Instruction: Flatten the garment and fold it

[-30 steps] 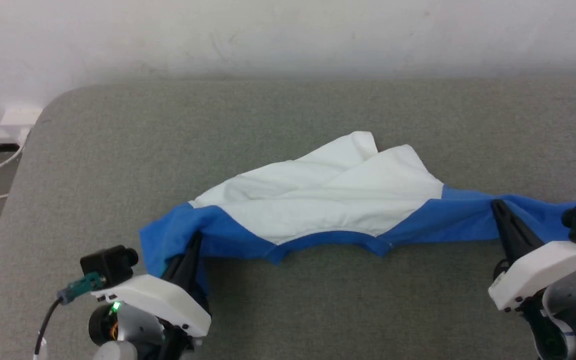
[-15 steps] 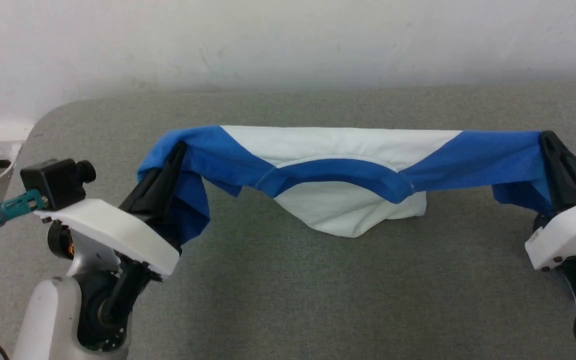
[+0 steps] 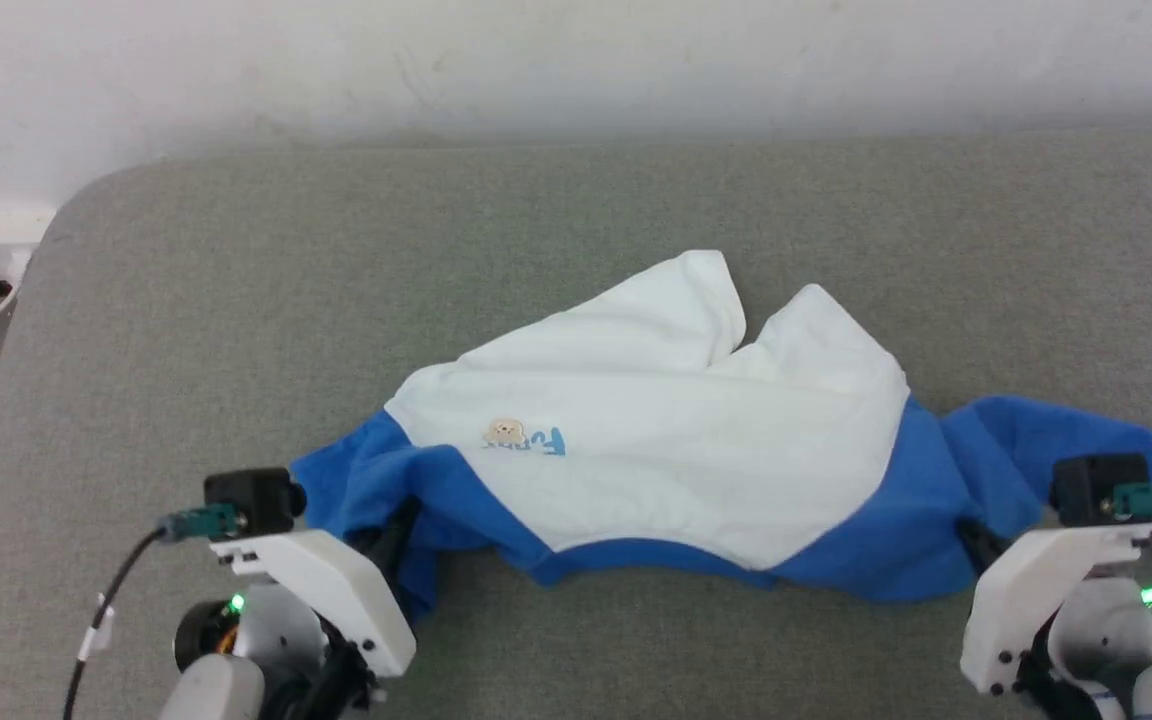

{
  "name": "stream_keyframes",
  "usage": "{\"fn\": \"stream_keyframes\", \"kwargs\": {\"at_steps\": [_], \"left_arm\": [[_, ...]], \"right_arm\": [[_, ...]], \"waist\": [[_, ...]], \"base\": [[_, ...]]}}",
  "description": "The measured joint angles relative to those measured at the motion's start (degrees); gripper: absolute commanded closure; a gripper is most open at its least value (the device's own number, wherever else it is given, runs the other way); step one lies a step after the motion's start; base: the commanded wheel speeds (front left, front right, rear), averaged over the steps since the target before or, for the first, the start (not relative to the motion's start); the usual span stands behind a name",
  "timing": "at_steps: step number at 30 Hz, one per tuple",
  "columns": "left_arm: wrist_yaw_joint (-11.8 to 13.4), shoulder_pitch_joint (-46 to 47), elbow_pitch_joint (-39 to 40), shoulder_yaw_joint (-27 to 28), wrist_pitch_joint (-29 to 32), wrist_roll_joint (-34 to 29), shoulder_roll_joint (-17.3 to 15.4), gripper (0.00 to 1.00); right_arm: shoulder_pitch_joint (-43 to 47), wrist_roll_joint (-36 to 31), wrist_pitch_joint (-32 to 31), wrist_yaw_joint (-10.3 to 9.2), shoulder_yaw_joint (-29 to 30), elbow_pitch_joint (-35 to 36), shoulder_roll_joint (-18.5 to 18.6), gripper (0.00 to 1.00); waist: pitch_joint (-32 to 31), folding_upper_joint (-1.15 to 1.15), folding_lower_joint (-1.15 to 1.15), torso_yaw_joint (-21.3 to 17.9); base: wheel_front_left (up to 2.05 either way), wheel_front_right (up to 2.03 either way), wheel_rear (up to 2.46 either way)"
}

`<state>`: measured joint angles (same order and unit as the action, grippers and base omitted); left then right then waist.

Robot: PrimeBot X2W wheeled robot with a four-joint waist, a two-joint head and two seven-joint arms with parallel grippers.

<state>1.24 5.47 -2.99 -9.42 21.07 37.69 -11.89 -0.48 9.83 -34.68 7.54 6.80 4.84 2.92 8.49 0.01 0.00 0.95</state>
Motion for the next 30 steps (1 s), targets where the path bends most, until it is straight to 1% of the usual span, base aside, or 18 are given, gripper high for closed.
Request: {"fn": "stream_keyframes", "kwargs": {"at_steps": [5, 6, 7, 10, 12, 16, 18, 21, 25, 28, 30], "left_arm": [[0.0, -0.7, -5.4, -2.4, -0.2, -1.8, 0.4, 1.00], [0.1, -0.7, -6.1, -2.6, -0.3, -2.0, 0.5, 0.75], [0.2, -0.7, -6.4, -2.7, -0.5, -2.0, 0.8, 0.00], [0.2, -0.7, -6.0, -1.7, -3.6, -1.3, 2.0, 0.00], [-0.1, -0.8, -4.8, -0.7, -6.7, -1.2, 2.1, 0.00], [-0.1, -2.8, -2.2, 0.9, -12.1, -2.7, 1.4, 0.00], [0.6, -4.0, -1.4, 1.3, -13.8, -4.0, 0.7, 0.00], [1.2, -5.5, -0.7, 1.9, -15.1, -5.1, -0.1, 0.00], [3.0, -6.8, -0.1, 2.6, -15.6, -7.0, -1.8, 0.00], [3.8, -7.7, 0.5, 3.7, -16.2, -7.0, -2.3, 0.00], [4.8, -8.2, 0.6, 4.4, -17.0, -7.8, -3.0, 0.00]], "right_arm": [[0.8, 0.2, 1.1, 0.00, -0.6, -6.0, 0.0, 1.00], [0.8, 0.3, 1.4, 0.00, -0.9, -6.7, 0.0, 1.00], [0.8, 0.3, 1.8, 0.00, -1.1, -7.1, 0.0, 1.00], [0.7, 0.4, 3.6, 0.00, -0.9, -7.8, 0.0, 1.00], [0.6, 0.2, 5.2, 0.00, -0.1, -7.8, 0.0, 1.00], [-0.3, -1.1, 7.6, 0.00, 2.9, -7.7, -0.1, 1.00], [-0.6, -2.2, 8.2, 0.00, 4.9, -7.7, 0.0, 1.00], [-0.7, -3.7, 8.6, 0.00, 7.9, -7.7, -0.1, 1.00], [-0.7, -4.8, 8.7, 0.01, 11.7, -7.6, -0.1, 1.00], [-0.7, -5.3, 9.1, 0.01, 13.1, -7.9, 0.0, 1.00], [-0.6, -5.3, 9.2, 0.01, 13.2, -8.5, 0.0, 1.00]], "waist": [[0.5, 0.00, 0.00, 0.4], [0.5, 0.00, 0.00, 0.4], [0.4, 0.00, 0.00, 0.4], [0.1, 0.00, 0.00, 0.5], [-0.2, 0.00, 0.00, 0.5], [-1.0, 0.00, 0.00, 0.6], [-1.3, 0.00, 0.00, 1.0], [-1.6, 0.00, 0.00, 1.7], [-2.3, 0.00, 0.00, 2.7], [-2.9, 0.00, 0.00, 3.3], [-3.2, 0.00, 0.00, 3.6]], "base": [[0.00, 0.00, 0.00], [0.00, 0.00, 0.00], [0.00, 0.00, 0.00], [0.00, 0.00, 0.00], [0.00, 0.00, 0.00], [0.00, 0.00, 0.00], [0.00, 0.00, 0.00], [0.00, 0.00, 0.00], [0.00, 0.00, 0.00], [0.00, 0.00, 0.00], [0.00, 0.00, 0.00]]}}
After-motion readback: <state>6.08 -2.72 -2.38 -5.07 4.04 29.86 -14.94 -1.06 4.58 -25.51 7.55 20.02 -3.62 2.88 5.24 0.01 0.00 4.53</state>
